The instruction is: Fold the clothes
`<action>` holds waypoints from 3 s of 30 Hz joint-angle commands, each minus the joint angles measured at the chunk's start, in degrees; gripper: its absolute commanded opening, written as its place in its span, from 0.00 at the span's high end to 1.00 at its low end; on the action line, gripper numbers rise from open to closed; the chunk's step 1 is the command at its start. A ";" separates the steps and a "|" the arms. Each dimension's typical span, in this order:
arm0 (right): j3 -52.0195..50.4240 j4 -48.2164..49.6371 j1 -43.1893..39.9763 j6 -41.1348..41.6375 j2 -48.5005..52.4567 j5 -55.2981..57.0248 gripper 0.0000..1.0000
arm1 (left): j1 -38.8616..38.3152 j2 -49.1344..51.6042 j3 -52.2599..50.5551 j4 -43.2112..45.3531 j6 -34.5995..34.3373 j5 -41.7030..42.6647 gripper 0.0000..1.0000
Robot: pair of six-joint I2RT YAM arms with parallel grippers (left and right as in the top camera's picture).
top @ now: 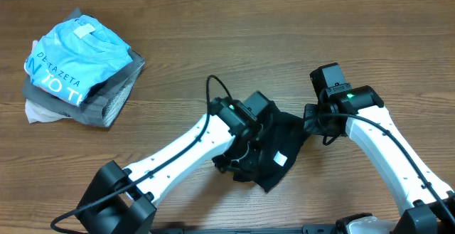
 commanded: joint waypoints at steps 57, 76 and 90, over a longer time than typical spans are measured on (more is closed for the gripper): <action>-14.73 7.45 3.82 7.02 -6.91 -34.07 0.53 | 20.15 -2.01 -5.44 10.19 13.86 -5.90 0.14; -6.91 -6.03 0.39 4.02 -6.99 -16.52 0.96 | 20.13 -2.01 -5.44 10.60 14.19 -5.86 0.08; -3.50 -9.62 0.31 2.40 -8.70 -15.08 0.56 | 20.13 -2.01 -6.32 10.97 14.51 -2.82 0.07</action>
